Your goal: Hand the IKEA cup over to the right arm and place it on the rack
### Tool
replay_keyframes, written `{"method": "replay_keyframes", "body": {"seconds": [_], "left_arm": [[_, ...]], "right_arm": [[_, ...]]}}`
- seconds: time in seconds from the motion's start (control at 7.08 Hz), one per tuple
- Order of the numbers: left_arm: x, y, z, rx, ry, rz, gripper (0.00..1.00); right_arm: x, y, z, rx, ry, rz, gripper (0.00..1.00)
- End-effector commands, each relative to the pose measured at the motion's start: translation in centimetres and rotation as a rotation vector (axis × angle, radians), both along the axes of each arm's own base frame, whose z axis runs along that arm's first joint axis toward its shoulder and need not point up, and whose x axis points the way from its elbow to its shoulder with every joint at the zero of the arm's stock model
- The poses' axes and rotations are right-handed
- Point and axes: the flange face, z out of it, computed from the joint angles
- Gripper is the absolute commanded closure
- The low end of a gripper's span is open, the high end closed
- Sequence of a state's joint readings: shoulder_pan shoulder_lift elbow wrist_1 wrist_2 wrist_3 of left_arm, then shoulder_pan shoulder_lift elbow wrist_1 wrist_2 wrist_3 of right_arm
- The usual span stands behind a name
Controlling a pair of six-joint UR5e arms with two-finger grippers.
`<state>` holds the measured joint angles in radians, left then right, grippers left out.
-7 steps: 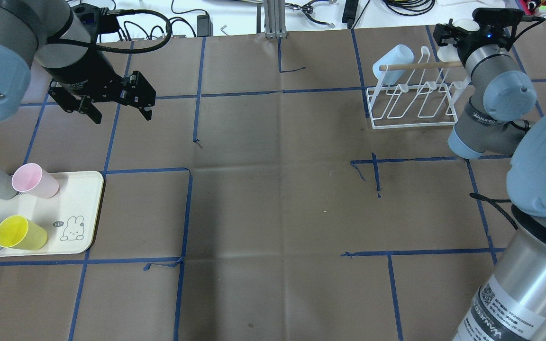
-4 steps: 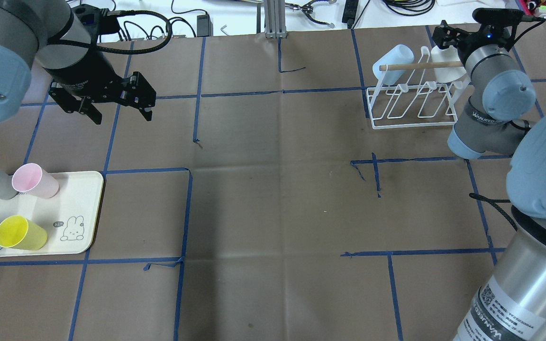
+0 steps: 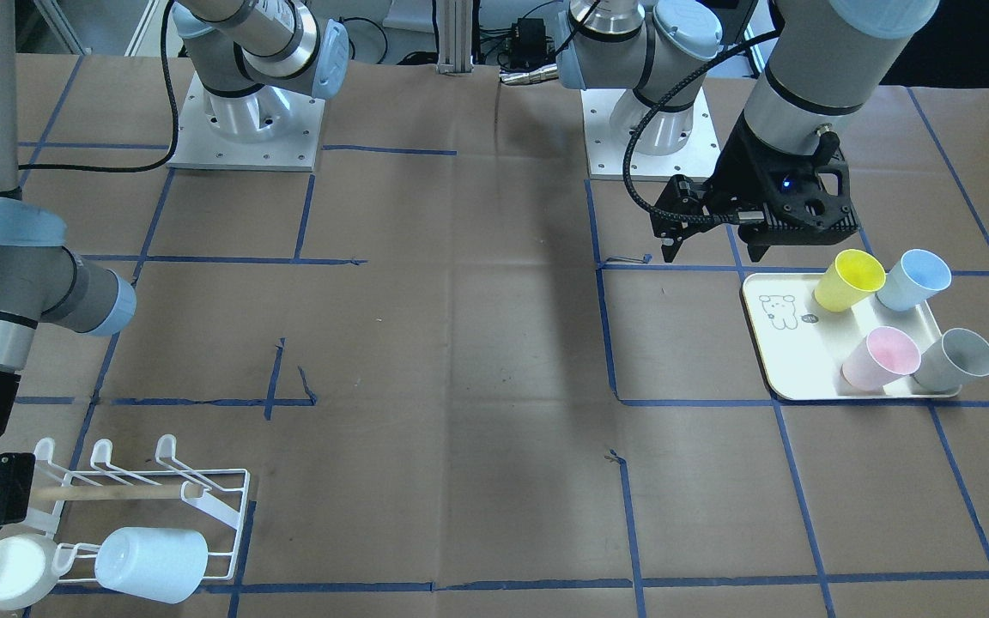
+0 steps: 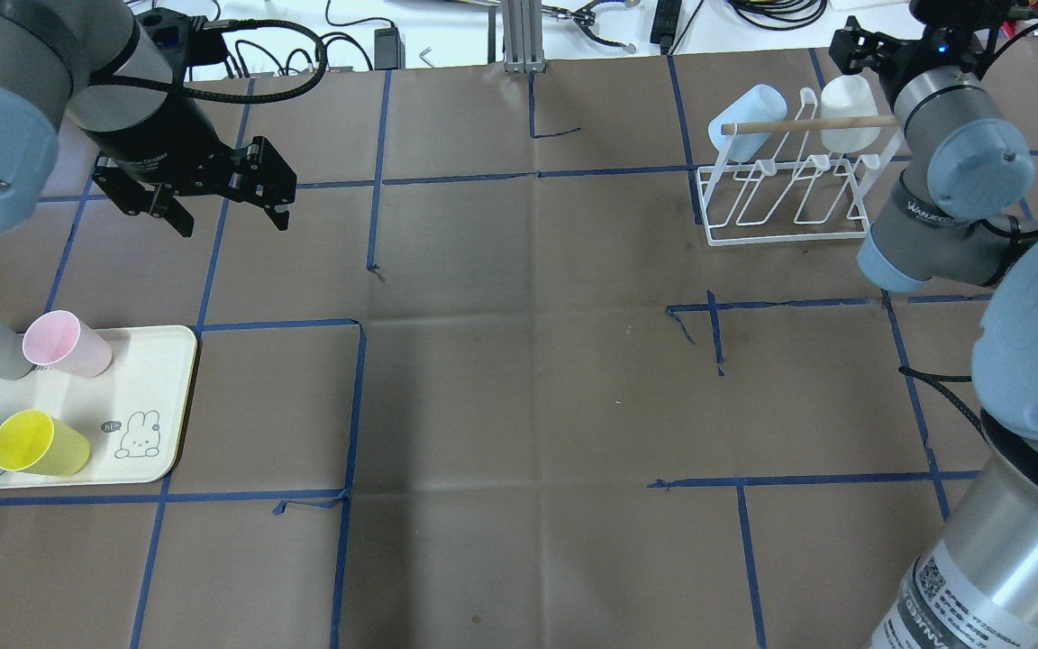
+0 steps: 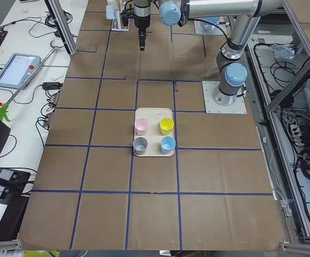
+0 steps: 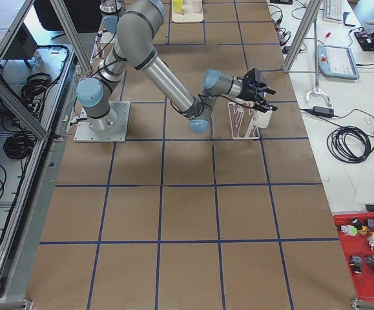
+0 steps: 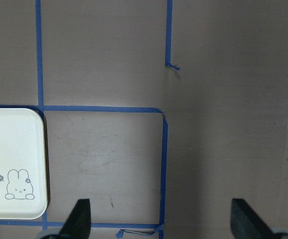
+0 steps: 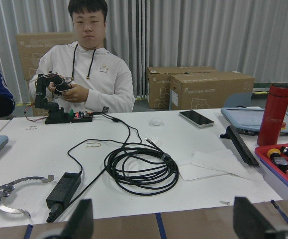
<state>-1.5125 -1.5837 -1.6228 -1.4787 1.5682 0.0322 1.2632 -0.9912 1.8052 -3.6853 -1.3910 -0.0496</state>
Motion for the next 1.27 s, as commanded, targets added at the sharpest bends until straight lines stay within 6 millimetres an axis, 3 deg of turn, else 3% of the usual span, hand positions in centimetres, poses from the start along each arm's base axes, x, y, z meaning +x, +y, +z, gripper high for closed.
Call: {"method": "replay_keyframes", "body": {"seconds": [0.0,0.14,0.42,0.71,1.13], "left_arm": [[0.0,0.0,0.0,-0.001,0.000,0.000,0.01],[0.0,-0.1,0.0,-0.001,0.000,0.000,0.01],[0.0,-0.1,-0.2,0.004,-0.001,0.000,0.01],[0.0,-0.2,-0.2,0.004,0.001,0.000,0.01],[0.0,-0.1,-0.1,0.003,0.001,0.000,0.01]], "right_arm": [[0.3,0.7,4.8,0.052,-0.018,0.000,0.00],[1.1,1.0,6.3,0.128,-0.039,0.013,0.00],[5.5,2.4,10.3,0.237,-0.076,0.081,0.00],[9.8,4.0,12.2,0.389,-0.088,0.143,0.00],[14.1,8.3,14.2,0.678,-0.147,0.194,0.00]]}}
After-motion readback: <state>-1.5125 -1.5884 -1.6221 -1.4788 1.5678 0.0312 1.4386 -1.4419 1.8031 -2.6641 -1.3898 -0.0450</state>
